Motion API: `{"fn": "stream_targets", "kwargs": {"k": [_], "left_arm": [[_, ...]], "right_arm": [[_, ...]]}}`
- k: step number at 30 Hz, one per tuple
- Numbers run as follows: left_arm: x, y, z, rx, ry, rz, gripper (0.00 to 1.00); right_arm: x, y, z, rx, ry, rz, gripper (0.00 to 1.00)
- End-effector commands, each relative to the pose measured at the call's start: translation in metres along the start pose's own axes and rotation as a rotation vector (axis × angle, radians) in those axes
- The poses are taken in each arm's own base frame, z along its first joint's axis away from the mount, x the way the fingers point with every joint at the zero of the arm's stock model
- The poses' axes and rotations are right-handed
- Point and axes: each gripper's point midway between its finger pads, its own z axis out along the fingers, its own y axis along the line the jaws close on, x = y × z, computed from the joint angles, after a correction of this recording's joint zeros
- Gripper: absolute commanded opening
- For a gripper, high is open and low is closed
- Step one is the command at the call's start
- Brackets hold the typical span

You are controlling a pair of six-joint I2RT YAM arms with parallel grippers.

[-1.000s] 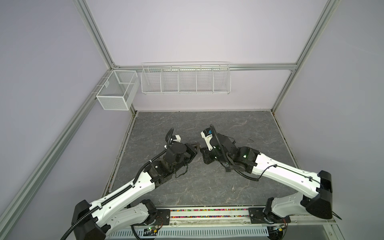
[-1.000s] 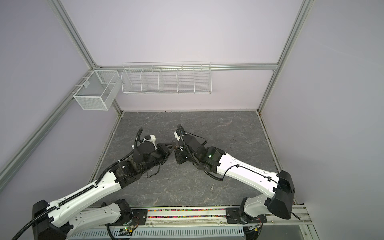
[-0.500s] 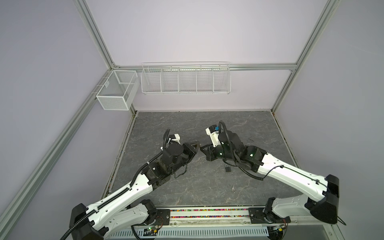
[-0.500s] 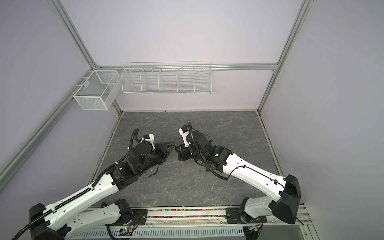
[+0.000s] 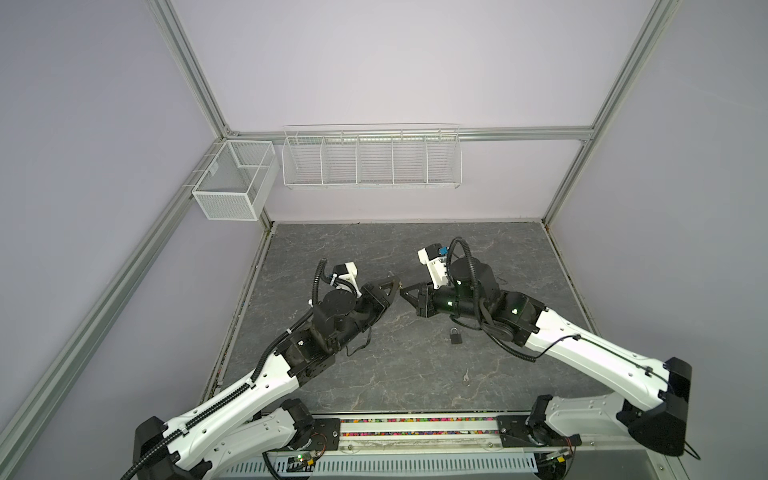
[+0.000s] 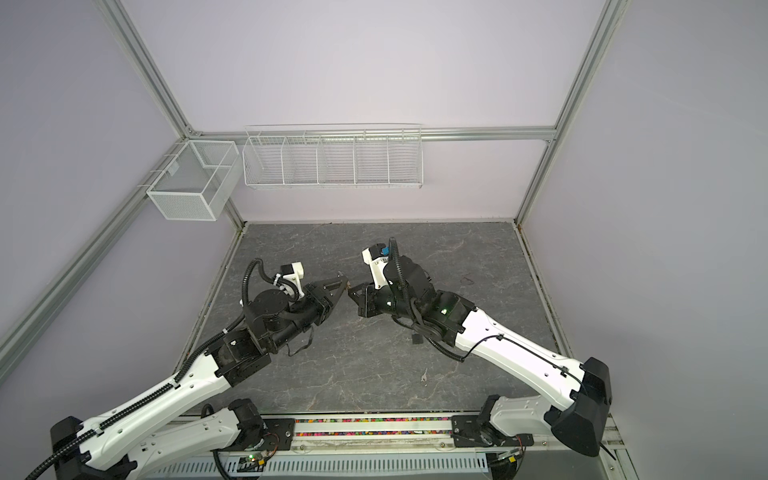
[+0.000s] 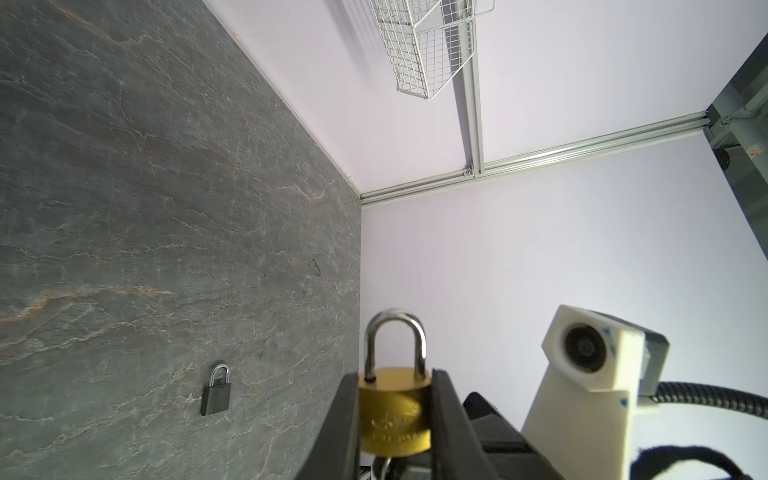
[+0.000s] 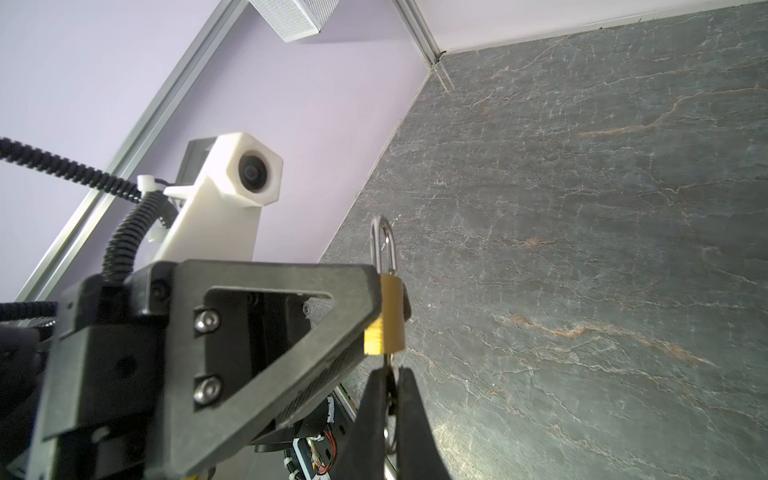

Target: Unlock with the key

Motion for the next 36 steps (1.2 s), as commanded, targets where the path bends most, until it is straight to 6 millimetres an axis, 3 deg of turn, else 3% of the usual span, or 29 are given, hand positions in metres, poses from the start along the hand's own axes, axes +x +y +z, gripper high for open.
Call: {"fn": "stream_targets", "kwargs": {"k": [1,5,9,15,21,28,36], "left_arm": [[0.013,0.002,-0.002,-0.031,0.062,0.080,0.00],[0.006,-0.002,-0.002,-0.035,0.030,0.108,0.00],[-0.002,-0.008,-0.002,-0.047,-0.007,0.130,0.00],[-0.020,-0.015,-0.005,-0.060,-0.093,0.182,0.00],[-0.030,-0.010,-0.010,-0.088,-0.145,0.394,0.00],[-0.026,-0.005,-0.014,-0.043,-0.159,0.704,0.00],[-0.006,-0.001,-0.014,0.094,-0.153,0.956,0.00]], "right_arm": [[-0.023,0.033,-0.008,-0.099,-0.087,-0.072,0.06],[-0.019,0.021,-0.007,-0.037,-0.074,-0.100,0.10],[-0.014,0.011,-0.009,0.019,-0.053,-0.128,0.19],[-0.007,-0.001,-0.022,0.078,-0.035,-0.163,0.26],[-0.015,-0.022,-0.049,0.221,-0.053,-0.249,0.52],[-0.022,-0.032,-0.064,0.306,-0.023,-0.301,0.76],[-0.027,-0.017,-0.052,0.293,0.081,-0.330,0.85]]}}
